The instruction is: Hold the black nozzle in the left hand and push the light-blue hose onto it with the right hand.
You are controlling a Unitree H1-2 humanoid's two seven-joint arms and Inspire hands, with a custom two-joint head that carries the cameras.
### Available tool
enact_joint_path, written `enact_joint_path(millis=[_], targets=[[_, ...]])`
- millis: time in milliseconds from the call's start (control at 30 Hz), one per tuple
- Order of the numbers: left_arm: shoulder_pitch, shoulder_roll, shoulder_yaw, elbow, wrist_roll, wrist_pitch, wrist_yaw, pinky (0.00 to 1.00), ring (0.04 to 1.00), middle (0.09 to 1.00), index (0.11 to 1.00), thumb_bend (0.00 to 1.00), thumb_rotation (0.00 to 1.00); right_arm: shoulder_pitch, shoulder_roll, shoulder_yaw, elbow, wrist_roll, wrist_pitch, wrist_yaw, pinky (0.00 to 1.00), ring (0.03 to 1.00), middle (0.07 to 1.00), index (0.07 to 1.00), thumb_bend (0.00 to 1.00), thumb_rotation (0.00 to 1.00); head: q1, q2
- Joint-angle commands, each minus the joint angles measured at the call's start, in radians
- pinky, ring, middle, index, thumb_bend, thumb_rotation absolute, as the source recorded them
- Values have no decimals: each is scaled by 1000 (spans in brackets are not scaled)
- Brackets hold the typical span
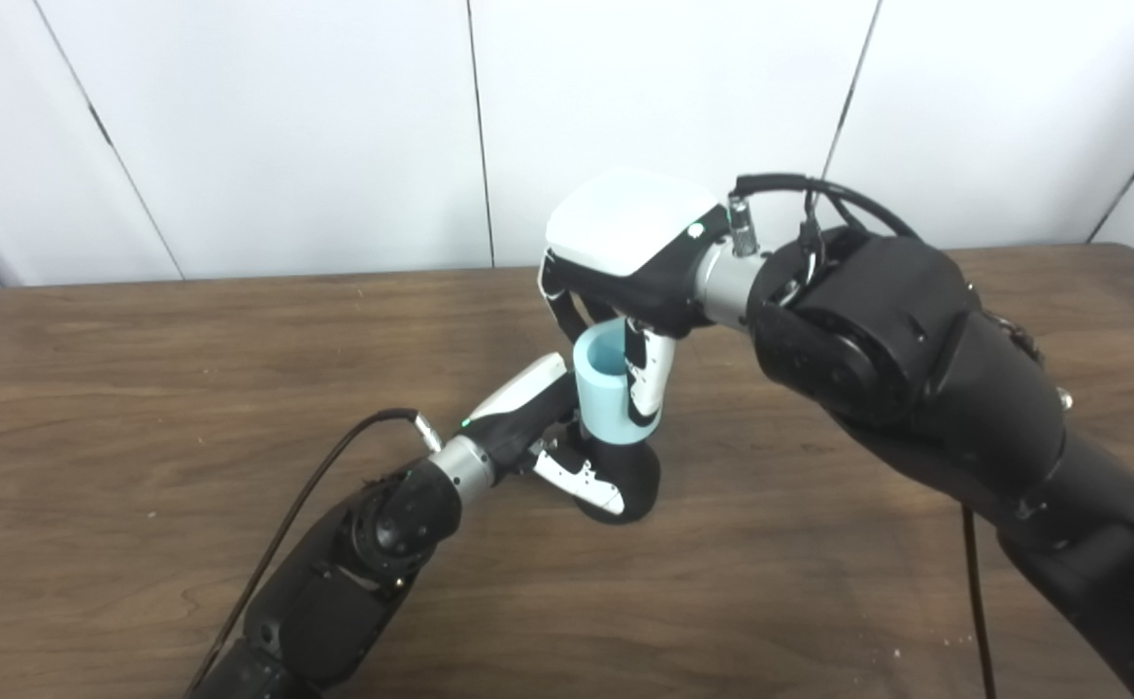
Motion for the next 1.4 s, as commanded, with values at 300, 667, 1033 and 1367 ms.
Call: enact_joint_path(millis=[300, 667, 1033, 1367], targets=[[67, 24, -65, 51, 46, 83, -111, 365, 447, 514, 493, 507, 76, 3, -34, -54, 77, 3, -12, 67, 67, 172, 470, 481, 526, 0, -1, 6], [62, 31, -67, 35, 42, 94, -121, 382, 466, 526, 493, 507, 77, 22, -27, -54, 71, 9, -9, 73, 66, 160, 470, 479, 527, 0, 2, 7], [58, 29, -69, 39, 47, 91, -119, 382, 465, 526, 493, 507, 76, 56, -14, -54, 21, 32, -40, 46, 53, 147, 469, 478, 527, 0, 3, 8], [58, 32, -68, 35, 48, 94, -123, 378, 463, 528, 493, 507, 76, 33, 2, 31, -60, -77, -49, 102, 76, 174, 471, 488, 526, 0, 5, 9]])
